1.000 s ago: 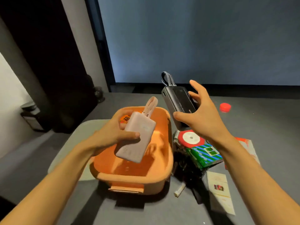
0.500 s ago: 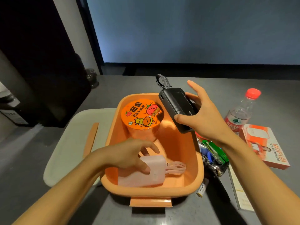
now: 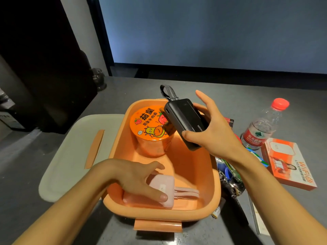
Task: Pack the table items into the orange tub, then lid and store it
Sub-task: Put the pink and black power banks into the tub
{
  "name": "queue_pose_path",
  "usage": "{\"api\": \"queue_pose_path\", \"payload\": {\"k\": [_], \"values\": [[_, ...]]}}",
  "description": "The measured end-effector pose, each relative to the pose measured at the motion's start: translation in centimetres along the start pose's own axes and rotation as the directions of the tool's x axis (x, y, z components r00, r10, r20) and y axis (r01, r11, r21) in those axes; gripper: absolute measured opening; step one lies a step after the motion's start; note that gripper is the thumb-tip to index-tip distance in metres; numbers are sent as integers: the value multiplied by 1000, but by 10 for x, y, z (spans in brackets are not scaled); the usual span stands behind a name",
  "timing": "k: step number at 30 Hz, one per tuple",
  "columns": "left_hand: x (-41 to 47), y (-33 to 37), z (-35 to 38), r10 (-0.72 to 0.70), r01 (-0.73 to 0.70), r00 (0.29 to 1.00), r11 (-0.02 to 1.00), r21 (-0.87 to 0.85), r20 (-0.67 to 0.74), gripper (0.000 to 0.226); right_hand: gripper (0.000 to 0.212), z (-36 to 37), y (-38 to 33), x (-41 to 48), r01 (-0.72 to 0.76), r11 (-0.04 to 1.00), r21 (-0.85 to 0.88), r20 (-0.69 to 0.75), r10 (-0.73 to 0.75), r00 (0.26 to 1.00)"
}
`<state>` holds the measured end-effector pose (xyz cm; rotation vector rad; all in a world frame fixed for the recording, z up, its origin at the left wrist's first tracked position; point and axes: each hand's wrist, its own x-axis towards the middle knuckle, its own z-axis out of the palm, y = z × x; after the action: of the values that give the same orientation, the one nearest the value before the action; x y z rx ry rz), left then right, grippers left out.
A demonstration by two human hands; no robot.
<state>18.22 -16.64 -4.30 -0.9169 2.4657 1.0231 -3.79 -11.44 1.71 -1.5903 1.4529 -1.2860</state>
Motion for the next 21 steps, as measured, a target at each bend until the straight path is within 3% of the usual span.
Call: {"api": "queue_pose_path", "payload": {"k": [4, 8, 10, 11, 12, 14, 16, 18, 21], "values": [[-7, 7, 2, -45, 45, 999, 996, 72, -9, 86, 103, 2, -3, -2, 1, 1000, -3, 16, -1, 1000], [-22, 25, -6, -106, 96, 992, 987, 129, 69, 96, 103, 5, -6, -2, 4, 1000, -7, 31, -3, 1000], [-39, 33, -10, -65, 68, 997, 995, 73, -42, 92, 103, 6, -9, -3, 4, 1000, -13, 43, -3, 999], [-50, 35, -15, -21, 22, 982, 1000, 7, -187, 82, 103, 6, -9, -4, 4, 1000, -22, 51, -3, 999], [-61, 36, -19, 24, -52, 930, 996, -67, -366, 68, 104, 4, -10, -6, 7, 999, -34, 63, -5, 998], [-80, 27, -27, 41, -223, 737, 957, -184, -675, 46, 105, 5, -13, -12, 10, 998, -54, 117, -4, 993], [-87, 11, -32, -4, -270, 588, 942, -200, -809, 42, 106, 7, -16, -20, 0, 998, -66, 184, 12, 983], [-84, 3, -33, -69, -210, 548, 953, -217, -834, 54, 106, 9, -19, -28, -5, 998, -66, 232, 21, 973], [-71, 2, -32, -73, -246, 587, 933, -263, -806, 70, 105, 12, -24, -36, -11, 998, -60, 296, 28, 955]]}}
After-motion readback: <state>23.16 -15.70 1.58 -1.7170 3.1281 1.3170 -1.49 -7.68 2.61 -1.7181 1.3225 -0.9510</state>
